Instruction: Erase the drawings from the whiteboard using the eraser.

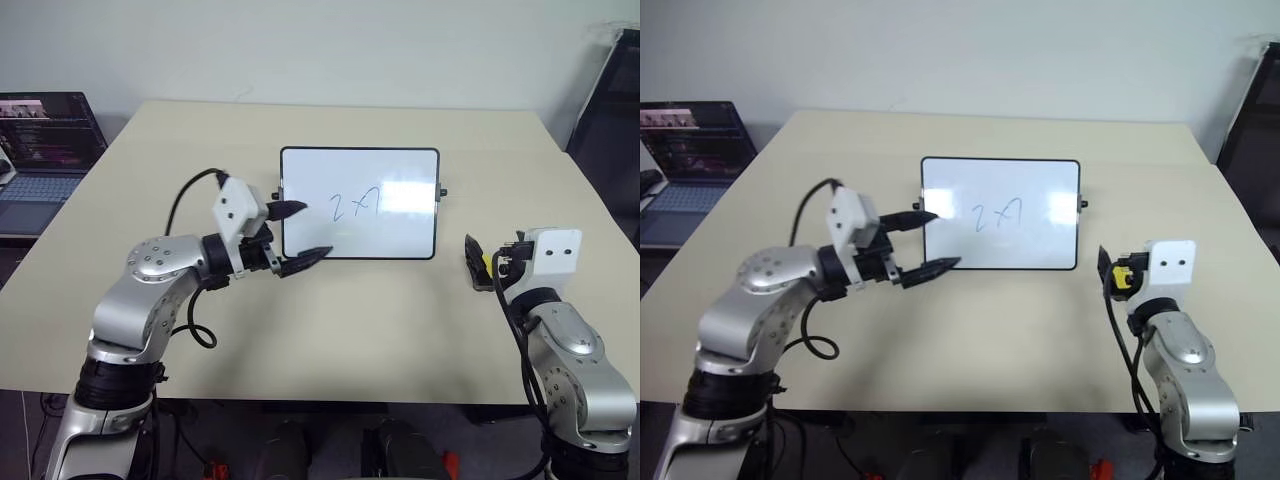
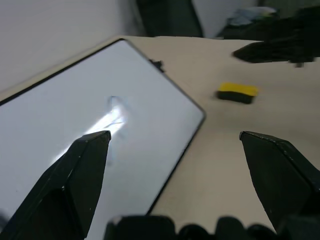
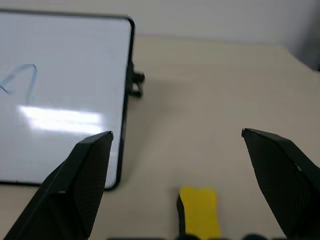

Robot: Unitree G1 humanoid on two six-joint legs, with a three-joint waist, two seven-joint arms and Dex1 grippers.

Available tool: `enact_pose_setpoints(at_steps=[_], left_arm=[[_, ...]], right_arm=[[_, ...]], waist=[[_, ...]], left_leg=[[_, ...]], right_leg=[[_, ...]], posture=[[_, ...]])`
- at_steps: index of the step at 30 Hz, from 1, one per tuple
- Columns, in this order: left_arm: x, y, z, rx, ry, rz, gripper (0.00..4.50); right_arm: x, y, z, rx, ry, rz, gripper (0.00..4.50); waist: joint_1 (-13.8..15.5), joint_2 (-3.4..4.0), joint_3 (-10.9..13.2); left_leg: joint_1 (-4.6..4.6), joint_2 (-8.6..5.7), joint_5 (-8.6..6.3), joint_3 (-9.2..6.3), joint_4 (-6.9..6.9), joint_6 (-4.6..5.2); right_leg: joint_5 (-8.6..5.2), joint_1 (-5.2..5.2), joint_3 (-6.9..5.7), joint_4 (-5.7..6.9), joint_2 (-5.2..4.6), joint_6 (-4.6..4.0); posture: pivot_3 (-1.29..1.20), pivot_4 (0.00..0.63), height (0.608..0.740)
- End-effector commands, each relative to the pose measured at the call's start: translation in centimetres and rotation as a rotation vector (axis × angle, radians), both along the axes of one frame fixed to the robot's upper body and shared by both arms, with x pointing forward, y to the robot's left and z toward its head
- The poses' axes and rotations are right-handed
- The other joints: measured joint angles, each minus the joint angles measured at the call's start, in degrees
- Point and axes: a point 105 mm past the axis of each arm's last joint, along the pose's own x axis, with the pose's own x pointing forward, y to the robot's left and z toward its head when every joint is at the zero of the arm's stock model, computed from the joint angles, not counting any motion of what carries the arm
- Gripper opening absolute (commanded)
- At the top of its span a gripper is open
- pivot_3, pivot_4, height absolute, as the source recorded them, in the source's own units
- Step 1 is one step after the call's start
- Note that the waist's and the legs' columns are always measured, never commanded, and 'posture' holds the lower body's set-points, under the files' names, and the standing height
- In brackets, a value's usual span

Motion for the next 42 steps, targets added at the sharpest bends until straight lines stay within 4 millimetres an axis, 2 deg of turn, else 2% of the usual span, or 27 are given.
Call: enact_pose_setpoints(at_steps=[1, 6, 15, 22, 32, 35, 42], left_arm=[[-1.1, -1.5, 0.3, 0.044, -0.030, -0.142, 4.50], [-1.2, -2.5, -0.8, 0.118, -0.029, -0.224, 4.50], [-0.6, -2.6, -2.0, 0.130, -0.027, -0.264, 4.50], [-0.4, -2.5, -2.5, 0.130, -0.037, -0.270, 4.50], [-0.6, -2.3, -2.8, 0.125, -0.036, -0.256, 4.50], [-0.7, -2.4, -2.7, 0.124, -0.038, -0.252, 4.50], [-0.8, -2.5, -2.7, 0.125, -0.043, -0.243, 4.50]], right_arm=[[-0.3, -1.6, 0.5, -0.001, 0.047, -0.054, 4.47], [-0.2, -2.6, -0.3, 0.012, 0.136, -0.050, 4.47], [1.3, -2.1, -1.9, -0.003, 0.255, 0.005, 4.47], [2.7, -1.9, -2.7, 0.020, 0.268, -0.010, 4.47], [3.3, -2.4, -3.9, 0.046, 0.290, -0.029, 4.47], [3.3, -2.2, -4.4, 0.047, 0.304, -0.023, 3.92], [3.3, -2.3, -5.2, 0.046, 0.328, -0.021, 1.43]], waist=[[-0.10, 0.02, 0.01], [-0.15, 0.03, 0.02], [-0.13, 0.04, 0.02], [-0.15, 0.05, 0.03], [-0.16, 0.06, 0.04], [-0.17, 0.06, 0.04], [-0.16, 0.06, 0.04]], left_leg=[[0.00, 0.01, 0.00, 0.01, 0.00, 0.00], [0.00, 0.02, 0.00, 0.05, -0.01, 0.01], [-0.04, 0.05, -0.01, 0.07, -0.01, 0.02], [-0.07, 0.06, -0.01, 0.06, -0.01, 0.02], [-0.07, 0.06, -0.01, 0.05, -0.01, 0.02], [-0.07, 0.06, -0.01, 0.06, -0.01, 0.02], [-0.07, 0.06, -0.01, 0.05, -0.01, 0.02]], right_leg=[[0.00, 0.00, 0.00, 0.00, 0.00, 0.00], [-0.01, -0.02, 0.02, -0.01, 0.07, 0.00], [-0.01, -0.05, 0.07, -0.04, 0.30, 0.00], [-0.01, -0.06, 0.07, -0.06, 0.30, 0.00], [0.00, -0.07, 0.07, -0.05, 0.30, 0.00], [0.00, -0.06, 0.07, -0.06, 0.30, 0.00], [0.00, -0.06, 0.07, -0.06, 0.30, 0.00]], posture=[[0.00, 0.150, 0.740], [0.00, 0.150, 0.740], [0.00, 0.150, 0.740], [0.00, 0.150, 0.740], [0.00, 0.150, 0.740], [0.00, 0.150, 0.740], [0.00, 0.150, 0.740]])
